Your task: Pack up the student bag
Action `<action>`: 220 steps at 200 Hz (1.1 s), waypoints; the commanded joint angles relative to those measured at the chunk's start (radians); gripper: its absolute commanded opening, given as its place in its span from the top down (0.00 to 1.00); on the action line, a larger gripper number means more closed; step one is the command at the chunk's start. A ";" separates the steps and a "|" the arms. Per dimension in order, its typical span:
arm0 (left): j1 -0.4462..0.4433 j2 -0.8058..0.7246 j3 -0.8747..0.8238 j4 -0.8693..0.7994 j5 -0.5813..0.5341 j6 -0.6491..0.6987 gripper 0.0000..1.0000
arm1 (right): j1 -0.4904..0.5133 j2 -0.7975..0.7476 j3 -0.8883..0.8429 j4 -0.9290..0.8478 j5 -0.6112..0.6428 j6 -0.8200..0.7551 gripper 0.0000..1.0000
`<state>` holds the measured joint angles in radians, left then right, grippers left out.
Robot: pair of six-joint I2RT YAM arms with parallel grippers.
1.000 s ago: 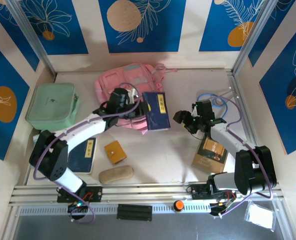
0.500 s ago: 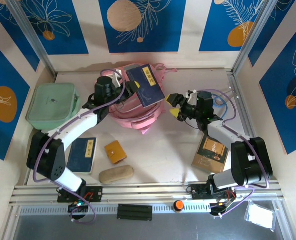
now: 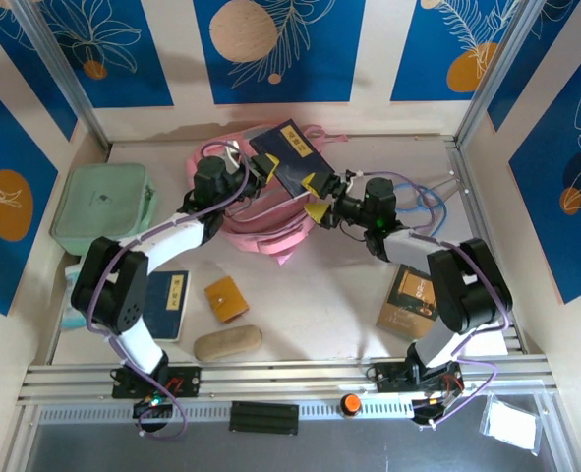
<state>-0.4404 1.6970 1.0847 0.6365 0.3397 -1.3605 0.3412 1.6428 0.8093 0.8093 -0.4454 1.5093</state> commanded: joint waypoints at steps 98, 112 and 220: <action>0.011 -0.024 -0.017 -0.016 -0.029 -0.047 1.00 | -0.017 0.056 0.077 0.153 0.069 0.083 0.74; 0.012 -0.034 -0.020 -0.053 -0.039 -0.017 0.90 | -0.019 0.023 0.074 0.069 0.065 0.035 0.86; -0.022 -0.165 0.094 -0.855 -0.281 0.883 0.35 | -0.163 -0.344 -0.017 -0.587 0.135 -0.434 0.97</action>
<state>-0.4446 1.5536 1.1294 -0.0013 0.1574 -0.7799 0.2054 1.3808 0.8036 0.4107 -0.3500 1.2449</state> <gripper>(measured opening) 0.649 0.122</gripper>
